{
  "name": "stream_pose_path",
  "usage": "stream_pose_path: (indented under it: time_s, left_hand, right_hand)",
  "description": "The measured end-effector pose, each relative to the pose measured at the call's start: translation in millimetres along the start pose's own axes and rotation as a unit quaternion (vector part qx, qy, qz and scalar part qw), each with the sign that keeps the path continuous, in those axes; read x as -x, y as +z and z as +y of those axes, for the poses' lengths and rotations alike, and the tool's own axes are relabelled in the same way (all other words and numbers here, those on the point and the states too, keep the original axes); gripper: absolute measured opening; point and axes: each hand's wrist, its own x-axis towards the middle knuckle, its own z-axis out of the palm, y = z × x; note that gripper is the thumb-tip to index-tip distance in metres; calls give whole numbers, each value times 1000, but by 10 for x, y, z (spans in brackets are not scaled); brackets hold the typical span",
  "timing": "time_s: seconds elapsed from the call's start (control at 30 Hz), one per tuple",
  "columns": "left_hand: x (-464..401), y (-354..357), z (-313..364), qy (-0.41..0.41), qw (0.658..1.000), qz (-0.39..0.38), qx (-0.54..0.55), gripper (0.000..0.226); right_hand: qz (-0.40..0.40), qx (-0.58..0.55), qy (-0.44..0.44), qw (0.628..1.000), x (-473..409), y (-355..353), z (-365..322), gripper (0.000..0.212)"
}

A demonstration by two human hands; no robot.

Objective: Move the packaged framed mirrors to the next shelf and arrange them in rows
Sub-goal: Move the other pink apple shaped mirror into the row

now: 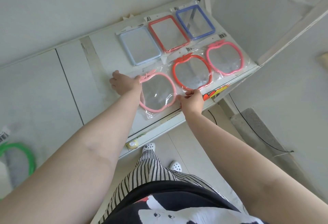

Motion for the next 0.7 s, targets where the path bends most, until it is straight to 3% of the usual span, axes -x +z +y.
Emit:
stream_pose_path:
  time_s: [0.1, 0.2, 0.33, 0.7]
  left_hand:
    - [274, 36, 60, 83, 991, 41, -101, 97]
    - [620, 187, 2, 193, 965, -25, -177, 102]
    - [816, 341, -132, 209, 933, -100, -277, 106]
    - [741, 379, -252, 263, 919, -95, -277, 95]
  right_hand:
    - [-5, -4, 8, 1000, 6, -26, -6, 34]
    - [-2, 2, 9, 1000, 1, -35, -1, 37]
    - [1, 14, 7, 1000, -34, -27, 10, 34]
    - [-7, 61, 2, 998, -66, -53, 41, 29]
